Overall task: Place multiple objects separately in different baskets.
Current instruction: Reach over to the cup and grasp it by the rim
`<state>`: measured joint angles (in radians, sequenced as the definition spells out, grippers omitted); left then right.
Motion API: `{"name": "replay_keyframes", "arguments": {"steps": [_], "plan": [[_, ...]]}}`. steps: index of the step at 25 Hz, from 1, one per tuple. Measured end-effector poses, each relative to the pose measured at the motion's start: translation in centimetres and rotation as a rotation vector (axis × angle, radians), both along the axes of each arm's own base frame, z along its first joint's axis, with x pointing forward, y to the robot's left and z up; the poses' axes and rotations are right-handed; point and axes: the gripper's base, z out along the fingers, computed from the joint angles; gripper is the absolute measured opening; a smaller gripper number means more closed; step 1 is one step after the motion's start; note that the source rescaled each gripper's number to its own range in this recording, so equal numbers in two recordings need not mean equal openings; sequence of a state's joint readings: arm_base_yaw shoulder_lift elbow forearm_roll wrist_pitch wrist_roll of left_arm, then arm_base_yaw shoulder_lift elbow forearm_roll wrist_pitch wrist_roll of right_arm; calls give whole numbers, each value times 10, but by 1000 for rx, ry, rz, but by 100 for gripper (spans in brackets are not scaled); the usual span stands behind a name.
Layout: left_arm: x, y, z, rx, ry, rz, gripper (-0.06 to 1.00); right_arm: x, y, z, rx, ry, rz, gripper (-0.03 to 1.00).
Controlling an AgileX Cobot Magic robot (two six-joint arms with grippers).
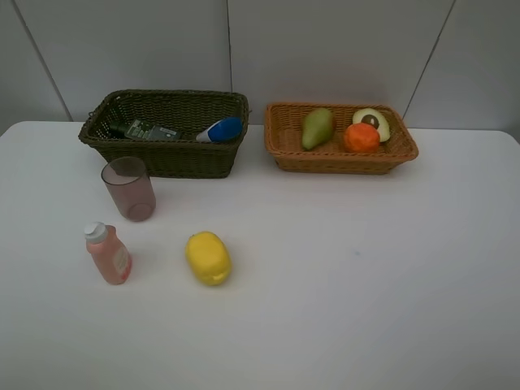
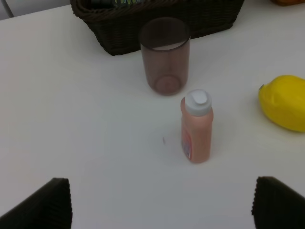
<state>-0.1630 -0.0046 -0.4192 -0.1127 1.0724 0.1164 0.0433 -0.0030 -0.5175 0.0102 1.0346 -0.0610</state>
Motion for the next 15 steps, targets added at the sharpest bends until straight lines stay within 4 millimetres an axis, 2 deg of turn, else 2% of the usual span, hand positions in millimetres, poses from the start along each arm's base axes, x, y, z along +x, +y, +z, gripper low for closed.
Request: {"name": "replay_keyframes", "arguments": {"steps": [15], "plan": [[0, 0, 0, 0, 0, 0, 100, 0, 0, 0, -3, 0, 1, 100]]}}
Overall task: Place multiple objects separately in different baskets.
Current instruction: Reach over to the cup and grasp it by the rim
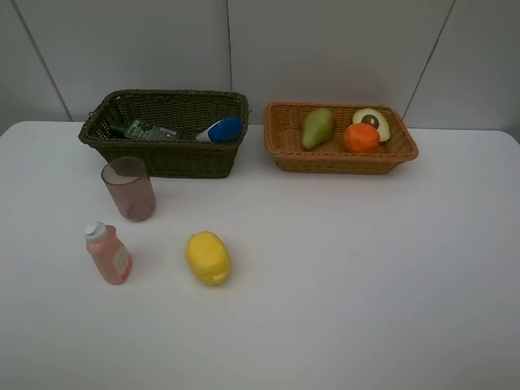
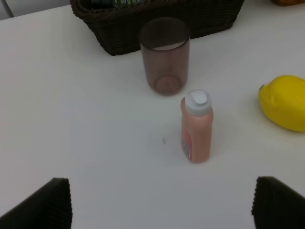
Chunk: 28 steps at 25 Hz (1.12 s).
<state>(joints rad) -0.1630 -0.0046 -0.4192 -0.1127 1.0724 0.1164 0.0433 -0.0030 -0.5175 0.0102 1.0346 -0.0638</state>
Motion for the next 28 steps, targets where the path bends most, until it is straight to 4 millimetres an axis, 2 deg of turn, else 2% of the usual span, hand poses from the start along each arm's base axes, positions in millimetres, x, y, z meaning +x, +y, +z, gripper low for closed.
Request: {"name": "replay_keyframes", "arguments": {"steps": [11, 16, 20, 28], "plan": [[0, 0, 0, 0, 0, 0, 100, 0, 0, 0, 0, 0, 0, 100], [8, -2, 0, 7, 65, -2, 100, 0, 0, 0, 0, 0, 0, 100], [18, -3, 12, 14, 114, -2, 100, 0, 0, 0, 0, 0, 0, 100], [49, -9, 52, 24, 187, -3, 100, 0, 0, 0, 0, 0, 0, 100]]}}
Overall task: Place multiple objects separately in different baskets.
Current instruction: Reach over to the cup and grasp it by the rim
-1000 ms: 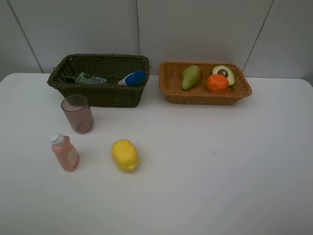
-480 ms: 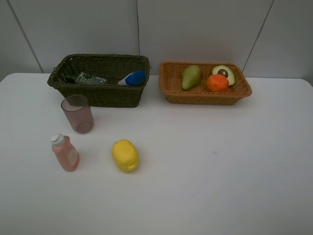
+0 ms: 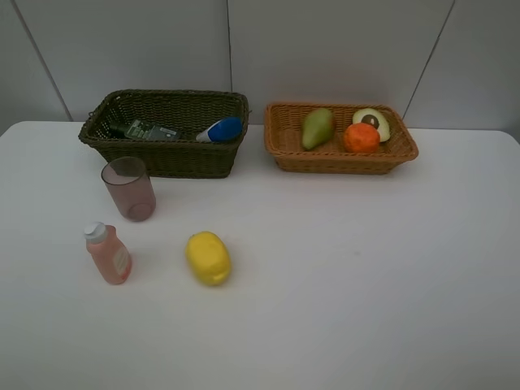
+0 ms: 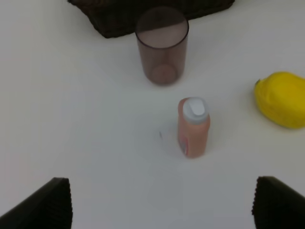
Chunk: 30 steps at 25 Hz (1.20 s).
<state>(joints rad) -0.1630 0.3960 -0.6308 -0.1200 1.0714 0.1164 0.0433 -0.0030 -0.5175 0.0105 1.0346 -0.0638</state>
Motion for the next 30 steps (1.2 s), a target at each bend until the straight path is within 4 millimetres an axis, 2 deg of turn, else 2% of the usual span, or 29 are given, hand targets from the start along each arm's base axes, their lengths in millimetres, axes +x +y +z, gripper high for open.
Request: {"name": "replay_keyframes", "arguments": {"steps": [6, 14, 22, 30], "plan": [[38, -6, 25, 13, 78, 0, 100, 0, 0, 0, 0, 0, 0, 100], [106, -17, 36, 36, 222, 0, 100, 0, 0, 0, 0, 0, 0, 100], [173, -28, 21, 59, 359, 2, 100, 0, 0, 0, 0, 0, 0, 100], [216, -35, -4, 76, 435, 7, 100, 0, 0, 0, 0, 0, 0, 100]]}}
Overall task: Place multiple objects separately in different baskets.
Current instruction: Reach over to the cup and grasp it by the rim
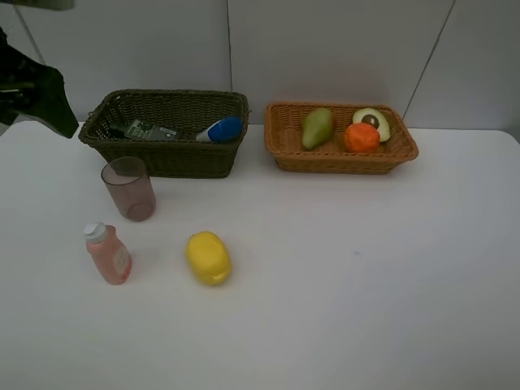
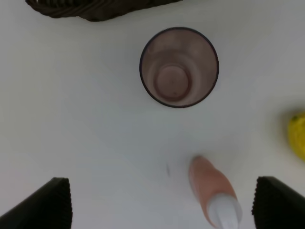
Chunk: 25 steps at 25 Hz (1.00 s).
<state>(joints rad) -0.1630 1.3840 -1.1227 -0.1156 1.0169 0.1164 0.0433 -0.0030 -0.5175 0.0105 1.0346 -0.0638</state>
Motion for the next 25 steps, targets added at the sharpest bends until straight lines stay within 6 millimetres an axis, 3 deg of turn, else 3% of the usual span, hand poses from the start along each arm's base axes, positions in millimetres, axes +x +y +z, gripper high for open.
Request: {"name": "replay_keyframes", "arguments": {"steps": [11, 25], "plan": [[44, -3, -55, 52, 43, 2, 100, 0, 0, 0, 0, 0, 0, 100], [73, -7, -111, 65, 86, 10, 100, 0, 0, 0, 0, 0, 0, 100]]}}
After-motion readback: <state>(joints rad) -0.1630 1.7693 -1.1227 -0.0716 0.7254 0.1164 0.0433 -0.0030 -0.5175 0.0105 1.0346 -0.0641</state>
